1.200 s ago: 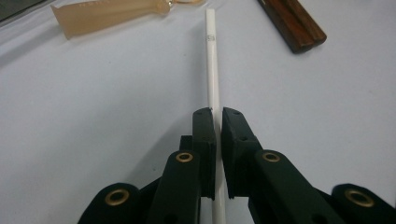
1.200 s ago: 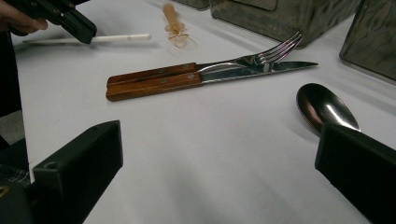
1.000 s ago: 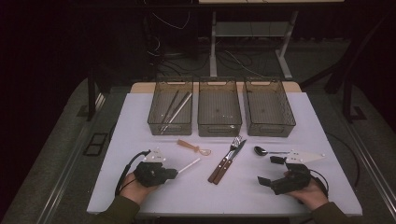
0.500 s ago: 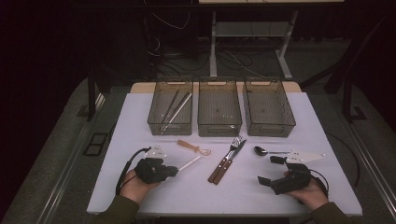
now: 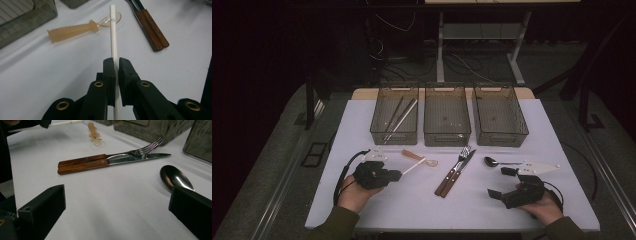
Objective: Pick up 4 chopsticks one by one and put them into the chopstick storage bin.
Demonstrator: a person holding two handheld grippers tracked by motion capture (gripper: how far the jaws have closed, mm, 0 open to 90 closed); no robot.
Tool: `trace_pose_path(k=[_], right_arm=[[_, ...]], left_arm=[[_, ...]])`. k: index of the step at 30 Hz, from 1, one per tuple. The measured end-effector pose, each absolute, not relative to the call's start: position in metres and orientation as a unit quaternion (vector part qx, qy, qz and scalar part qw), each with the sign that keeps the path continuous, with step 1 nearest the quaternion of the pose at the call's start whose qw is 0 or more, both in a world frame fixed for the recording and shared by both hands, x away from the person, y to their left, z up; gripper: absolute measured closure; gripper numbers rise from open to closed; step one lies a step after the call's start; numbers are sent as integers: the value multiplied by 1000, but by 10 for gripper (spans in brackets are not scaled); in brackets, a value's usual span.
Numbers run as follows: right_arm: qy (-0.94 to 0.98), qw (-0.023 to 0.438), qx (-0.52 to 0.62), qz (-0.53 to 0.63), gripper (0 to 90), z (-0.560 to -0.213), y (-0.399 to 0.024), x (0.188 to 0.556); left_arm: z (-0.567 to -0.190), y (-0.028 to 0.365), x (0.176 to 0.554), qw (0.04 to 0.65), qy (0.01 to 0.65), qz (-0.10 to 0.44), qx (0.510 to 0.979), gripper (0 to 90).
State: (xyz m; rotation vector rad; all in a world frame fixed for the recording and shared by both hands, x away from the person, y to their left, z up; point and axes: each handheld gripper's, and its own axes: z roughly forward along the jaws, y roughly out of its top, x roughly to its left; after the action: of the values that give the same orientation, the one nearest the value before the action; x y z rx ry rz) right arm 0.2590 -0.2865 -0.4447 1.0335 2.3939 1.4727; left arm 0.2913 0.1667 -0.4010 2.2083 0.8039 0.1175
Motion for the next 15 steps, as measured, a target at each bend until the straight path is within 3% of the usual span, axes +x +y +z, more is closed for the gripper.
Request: trace_pose_path(k=[15], right_arm=[[796, 78, 343, 494, 11, -444, -287, 259]], left_arm=[[-377, 156, 318, 392, 313, 44, 864, 844]])
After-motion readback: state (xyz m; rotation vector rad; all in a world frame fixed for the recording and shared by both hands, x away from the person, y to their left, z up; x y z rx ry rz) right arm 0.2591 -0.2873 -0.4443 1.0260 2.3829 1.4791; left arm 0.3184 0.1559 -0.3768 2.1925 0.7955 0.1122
